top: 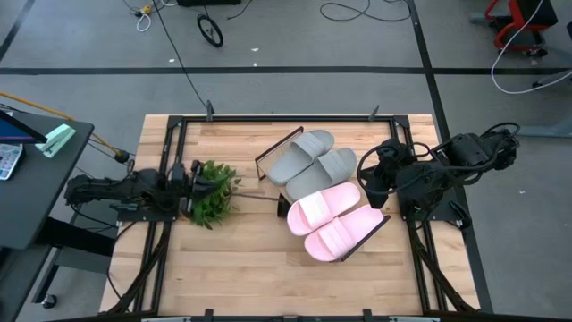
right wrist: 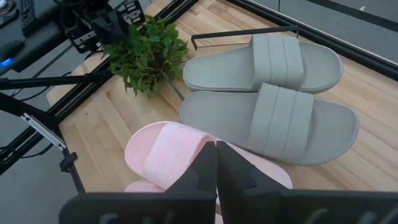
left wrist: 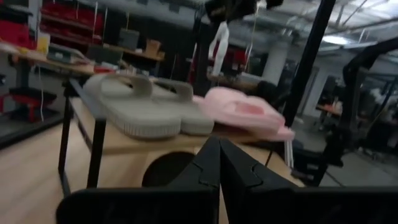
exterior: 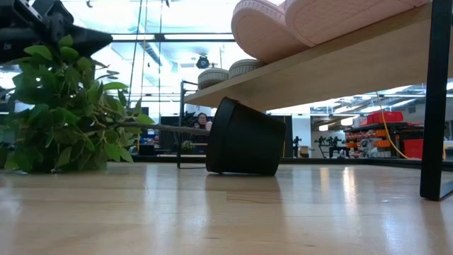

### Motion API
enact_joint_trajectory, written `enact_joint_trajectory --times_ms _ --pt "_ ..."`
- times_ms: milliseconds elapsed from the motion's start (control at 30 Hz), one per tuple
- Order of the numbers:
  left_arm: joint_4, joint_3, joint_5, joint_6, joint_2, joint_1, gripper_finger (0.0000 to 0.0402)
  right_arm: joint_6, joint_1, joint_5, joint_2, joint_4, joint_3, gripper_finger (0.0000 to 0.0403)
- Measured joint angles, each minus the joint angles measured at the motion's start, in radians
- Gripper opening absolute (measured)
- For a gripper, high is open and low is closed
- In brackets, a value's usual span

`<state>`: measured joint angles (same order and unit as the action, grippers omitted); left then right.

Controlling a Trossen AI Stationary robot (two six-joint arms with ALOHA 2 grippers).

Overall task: Pick and place slides into the shelf
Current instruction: Return to Home Position

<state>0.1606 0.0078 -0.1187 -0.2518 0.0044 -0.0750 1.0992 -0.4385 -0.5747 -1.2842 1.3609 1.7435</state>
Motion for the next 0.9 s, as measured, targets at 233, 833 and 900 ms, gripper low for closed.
enact_joint_trajectory --times_ms 233,833,900 --pt "-0.075 0.0 0.019 -0.004 0.0 0.0 0.0006 0.001 0.0 0.018 0.0 0.0 0.0 0.0002" --pt "-0.119 0.0 0.012 -0.032 0.001 0.0 0.001 0.056 -0.137 -0.158 0.036 0.137 -0.002 0.0001" --pt "-0.117 0.0 0.01 -0.027 0.002 0.0 0.0019 0.097 -0.192 -0.233 0.068 0.141 -0.032 0.0001"
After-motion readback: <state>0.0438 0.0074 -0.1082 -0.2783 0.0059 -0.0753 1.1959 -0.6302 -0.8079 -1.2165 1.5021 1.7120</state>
